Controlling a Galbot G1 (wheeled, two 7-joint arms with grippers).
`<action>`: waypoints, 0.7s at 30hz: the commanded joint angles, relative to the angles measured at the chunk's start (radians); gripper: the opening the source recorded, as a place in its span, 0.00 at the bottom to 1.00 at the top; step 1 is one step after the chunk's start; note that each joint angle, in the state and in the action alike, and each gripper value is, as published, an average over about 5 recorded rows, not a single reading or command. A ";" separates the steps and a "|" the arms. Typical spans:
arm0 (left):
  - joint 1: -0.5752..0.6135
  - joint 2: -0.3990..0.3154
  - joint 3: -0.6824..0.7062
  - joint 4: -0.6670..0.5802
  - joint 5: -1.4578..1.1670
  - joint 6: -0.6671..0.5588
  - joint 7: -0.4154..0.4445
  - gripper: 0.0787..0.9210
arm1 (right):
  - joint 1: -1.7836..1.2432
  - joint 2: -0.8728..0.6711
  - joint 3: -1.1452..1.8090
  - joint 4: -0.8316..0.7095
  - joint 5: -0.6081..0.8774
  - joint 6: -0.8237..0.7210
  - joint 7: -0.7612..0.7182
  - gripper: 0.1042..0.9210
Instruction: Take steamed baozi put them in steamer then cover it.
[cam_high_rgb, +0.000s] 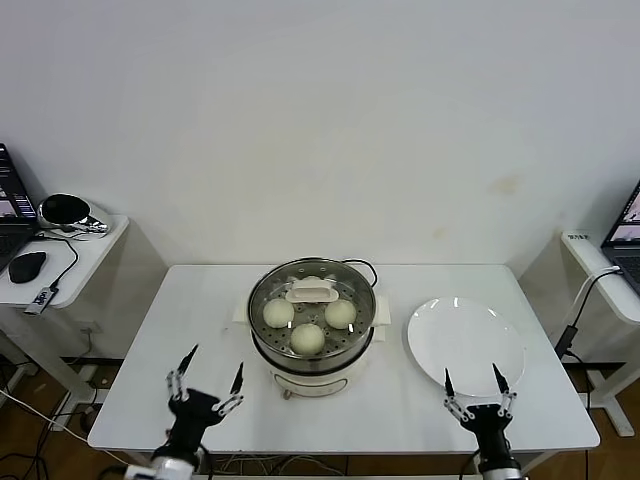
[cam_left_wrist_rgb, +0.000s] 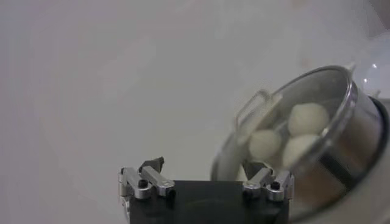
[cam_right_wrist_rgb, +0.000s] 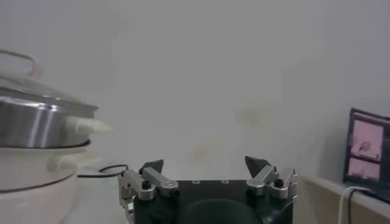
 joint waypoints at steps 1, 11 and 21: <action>0.183 -0.084 -0.152 0.078 -0.394 -0.141 -0.034 0.88 | -0.075 -0.148 -0.034 -0.003 0.146 -0.036 -0.005 0.88; 0.185 -0.088 -0.161 0.102 -0.369 -0.153 0.014 0.88 | -0.107 -0.148 -0.046 0.032 0.152 -0.049 -0.009 0.88; 0.190 -0.088 -0.159 0.092 -0.365 -0.141 0.006 0.88 | -0.148 -0.161 -0.043 0.068 0.174 -0.076 -0.019 0.88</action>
